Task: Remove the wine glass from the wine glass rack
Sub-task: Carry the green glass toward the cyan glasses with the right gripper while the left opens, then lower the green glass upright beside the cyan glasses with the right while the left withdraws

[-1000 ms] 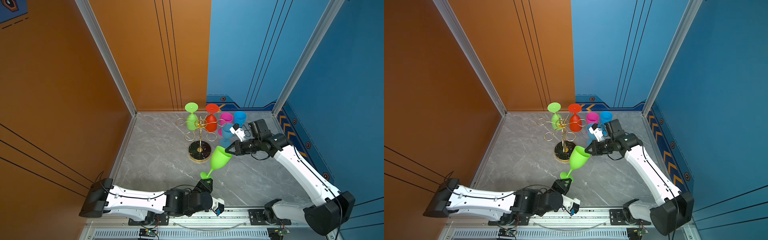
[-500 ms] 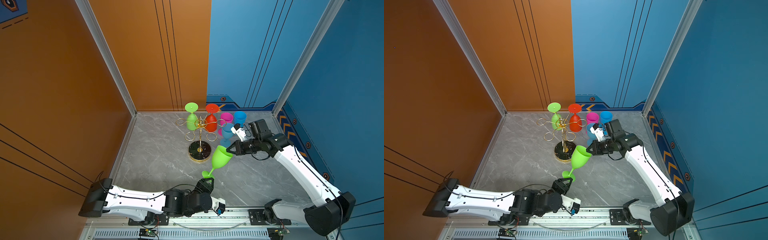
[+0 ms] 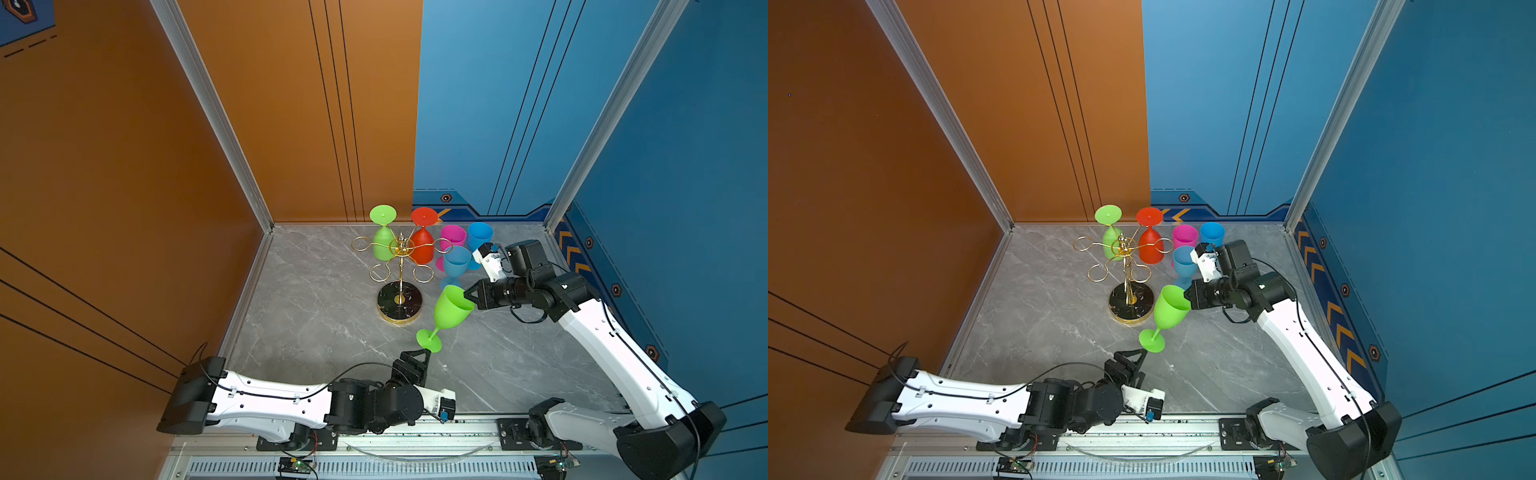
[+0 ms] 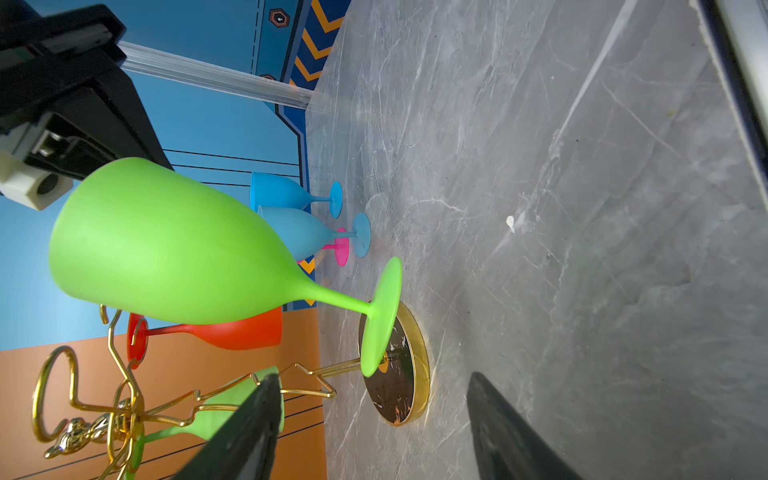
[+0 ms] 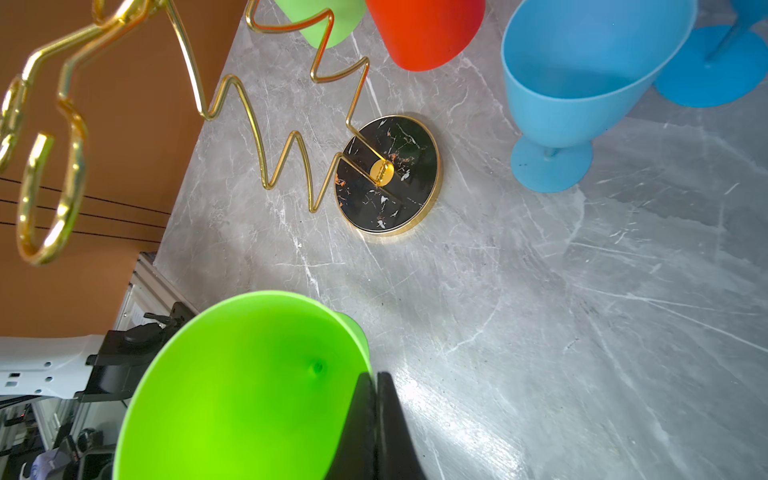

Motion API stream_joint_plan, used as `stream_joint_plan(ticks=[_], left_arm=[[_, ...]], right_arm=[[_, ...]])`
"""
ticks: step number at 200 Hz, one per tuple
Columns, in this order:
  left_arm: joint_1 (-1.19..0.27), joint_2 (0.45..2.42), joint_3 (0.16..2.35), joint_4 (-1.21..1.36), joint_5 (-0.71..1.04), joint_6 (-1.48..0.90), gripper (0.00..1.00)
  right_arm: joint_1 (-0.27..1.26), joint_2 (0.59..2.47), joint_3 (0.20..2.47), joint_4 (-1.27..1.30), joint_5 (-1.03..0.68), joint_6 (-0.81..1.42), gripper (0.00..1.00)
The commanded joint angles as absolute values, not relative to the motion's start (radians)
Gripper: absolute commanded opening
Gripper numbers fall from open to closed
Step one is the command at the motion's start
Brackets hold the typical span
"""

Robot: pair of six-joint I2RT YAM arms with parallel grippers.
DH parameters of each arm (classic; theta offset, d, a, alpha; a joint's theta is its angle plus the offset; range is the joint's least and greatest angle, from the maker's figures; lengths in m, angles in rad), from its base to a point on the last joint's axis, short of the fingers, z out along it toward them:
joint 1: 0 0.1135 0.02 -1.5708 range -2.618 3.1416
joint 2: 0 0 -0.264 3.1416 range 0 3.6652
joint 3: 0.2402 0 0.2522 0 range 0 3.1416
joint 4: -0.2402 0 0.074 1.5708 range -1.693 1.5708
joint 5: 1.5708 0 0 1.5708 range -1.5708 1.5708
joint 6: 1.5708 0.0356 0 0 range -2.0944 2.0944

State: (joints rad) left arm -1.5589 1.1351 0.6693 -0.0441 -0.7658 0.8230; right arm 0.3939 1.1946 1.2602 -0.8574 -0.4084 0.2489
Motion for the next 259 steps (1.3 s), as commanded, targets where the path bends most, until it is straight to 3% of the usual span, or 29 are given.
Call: stream_joint_plan(ticks=[1, 89, 161, 175, 259], left_arm=[[-1.572, 1.120, 0.660, 0.001, -0.828, 0.714, 0.77], [-1.533, 1.056, 0.681, -0.086, -0.920, 0.421, 0.85], [-1.443, 0.993, 0.726, -0.260, -0.909, 0.173, 0.85], [-1.419, 0.974, 0.727, -0.283, -0.899, 0.138, 0.90], [-1.276, 0.838, 0.714, -0.410, -0.865, -0.032, 0.91]], right_arm=[[0.394, 1.173, 1.289, -0.897, -0.306, 0.221, 0.00], [0.385, 1.207, 1.310, -0.956, -0.037, 0.228, 0.00], [0.373, 1.247, 1.348, -0.954, 0.112, 0.233, 0.00], [0.370, 1.254, 1.351, -0.946, 0.147, 0.232, 0.00], [0.314, 1.289, 1.337, -0.814, 0.225, 0.276, 0.00]])
